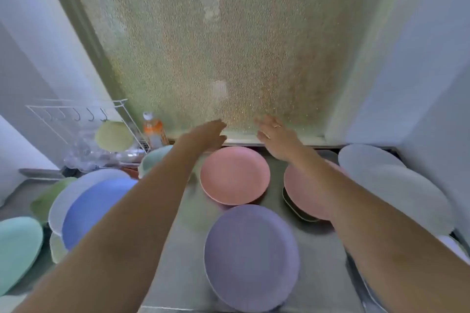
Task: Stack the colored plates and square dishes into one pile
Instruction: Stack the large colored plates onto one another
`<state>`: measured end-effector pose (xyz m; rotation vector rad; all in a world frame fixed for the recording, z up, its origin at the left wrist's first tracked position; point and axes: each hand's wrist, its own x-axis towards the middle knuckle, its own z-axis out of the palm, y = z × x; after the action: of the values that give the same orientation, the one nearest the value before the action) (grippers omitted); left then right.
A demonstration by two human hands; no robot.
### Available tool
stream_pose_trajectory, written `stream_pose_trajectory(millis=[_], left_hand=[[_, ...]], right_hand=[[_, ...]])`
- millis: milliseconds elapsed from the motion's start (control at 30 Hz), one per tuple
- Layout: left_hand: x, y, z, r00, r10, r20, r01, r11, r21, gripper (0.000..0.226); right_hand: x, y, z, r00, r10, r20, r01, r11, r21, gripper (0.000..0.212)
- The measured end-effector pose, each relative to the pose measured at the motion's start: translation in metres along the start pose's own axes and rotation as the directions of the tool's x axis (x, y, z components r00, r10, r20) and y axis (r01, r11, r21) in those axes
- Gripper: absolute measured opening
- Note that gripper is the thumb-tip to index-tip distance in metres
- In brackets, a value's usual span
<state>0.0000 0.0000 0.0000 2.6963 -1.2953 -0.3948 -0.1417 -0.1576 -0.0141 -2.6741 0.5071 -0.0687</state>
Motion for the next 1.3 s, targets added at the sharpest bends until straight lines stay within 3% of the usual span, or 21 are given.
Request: stream_pose_trajectory(millis=[33,167,333,467,600,733,900,1000,1167,1300], left_hand=[[-0.003,-0.003,0.017,0.997,-0.032,0.066,0.030,0.999,0.032,0.051],[-0.027,-0.013,0.099,0.973,-0.098,0.208,0.122,0.987,-0.107,0.049],[-0.052,-0.027,0.190,0.967,-0.154,0.202,0.196,0.957,-0.213,0.035],[-0.053,-0.036,0.238,0.968,-0.185,0.173,0.230,0.927,-0.297,0.016],[-0.044,-0.040,0.258,0.966,-0.247,0.075,0.258,0.919,-0.299,0.037],[-0.045,-0.044,0.266,0.970,-0.244,0.003,0.227,0.897,-0.380,0.047],[-0.041,-0.048,0.272,0.983,-0.163,-0.089,0.111,0.900,-0.421,0.031],[-0.044,-0.052,0.274,0.989,-0.108,-0.100,0.041,0.857,-0.514,0.033],[-0.054,-0.058,0.269,0.993,-0.039,-0.110,-0.035,0.799,-0.600,0.015],[-0.067,-0.070,0.276,0.987,0.018,-0.157,-0.128,0.670,-0.731,0.016]], right_hand=[[-0.004,0.002,0.017,0.998,0.017,0.060,-0.016,1.000,-0.020,0.050],[-0.020,0.020,0.099,0.964,0.051,0.262,-0.039,0.998,-0.049,0.049],[-0.036,0.035,0.177,0.937,0.026,0.349,-0.034,0.999,0.017,0.047],[-0.040,0.047,0.214,0.974,-0.015,0.224,0.005,0.999,0.046,0.036],[-0.043,0.053,0.228,0.997,-0.062,0.043,0.060,0.997,0.058,0.033],[-0.041,0.054,0.236,0.997,-0.068,-0.031,0.071,0.995,0.071,0.031],[-0.038,0.056,0.242,0.985,-0.114,-0.127,0.122,0.991,0.057,0.017],[-0.038,0.052,0.248,0.979,-0.135,-0.154,0.137,0.991,-0.002,0.012],[-0.045,0.039,0.250,0.970,-0.038,-0.241,0.049,0.998,0.040,0.012],[-0.048,0.030,0.248,0.962,0.018,-0.273,0.008,0.996,0.093,0.010]])
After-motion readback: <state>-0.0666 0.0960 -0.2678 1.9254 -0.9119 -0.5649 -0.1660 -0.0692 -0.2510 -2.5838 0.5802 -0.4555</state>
